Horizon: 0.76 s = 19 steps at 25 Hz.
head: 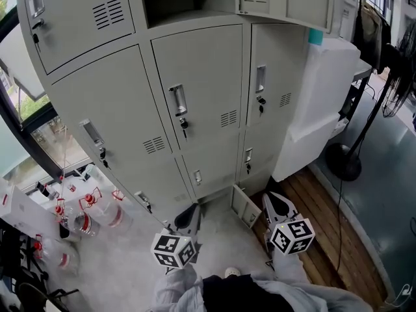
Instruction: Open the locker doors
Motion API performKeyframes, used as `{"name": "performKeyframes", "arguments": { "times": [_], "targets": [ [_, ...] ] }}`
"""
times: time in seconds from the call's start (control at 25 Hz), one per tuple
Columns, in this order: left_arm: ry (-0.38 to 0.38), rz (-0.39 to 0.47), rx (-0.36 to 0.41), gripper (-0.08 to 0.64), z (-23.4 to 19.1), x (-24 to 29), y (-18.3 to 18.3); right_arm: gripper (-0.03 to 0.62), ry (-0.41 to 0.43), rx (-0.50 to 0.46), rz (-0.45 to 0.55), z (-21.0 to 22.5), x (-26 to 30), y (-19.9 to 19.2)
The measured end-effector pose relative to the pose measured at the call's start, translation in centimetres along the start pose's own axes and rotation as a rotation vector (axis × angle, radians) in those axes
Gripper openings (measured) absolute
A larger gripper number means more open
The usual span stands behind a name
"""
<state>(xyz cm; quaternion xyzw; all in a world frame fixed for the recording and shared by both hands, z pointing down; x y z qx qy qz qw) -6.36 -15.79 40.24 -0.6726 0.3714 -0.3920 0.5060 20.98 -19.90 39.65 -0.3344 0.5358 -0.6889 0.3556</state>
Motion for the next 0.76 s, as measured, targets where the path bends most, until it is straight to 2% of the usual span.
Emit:
{"name": "performKeyframes", "arguments": {
  "times": [0.32, 0.76],
  "targets": [
    [0.010, -0.007, -0.011, 0.012, 0.1, 0.2, -0.5, 0.000, -0.004, 0.013, -0.007, 0.6, 0.2, -0.6],
    [-0.020, -0.012, 0.000, 0.012, -0.1, 1.3, -0.3, 0.000, -0.012, 0.015, -0.021, 0.6, 0.4, -0.8]
  ]
}}
Point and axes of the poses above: the fingertips, and each gripper's own axes: x forward along the fingers, z to its right, y out of its top, the point moved 7 cm from there along -x, backward along the fingers, and after that the axes turned 1 degree about -z, right-handed, at the moved point
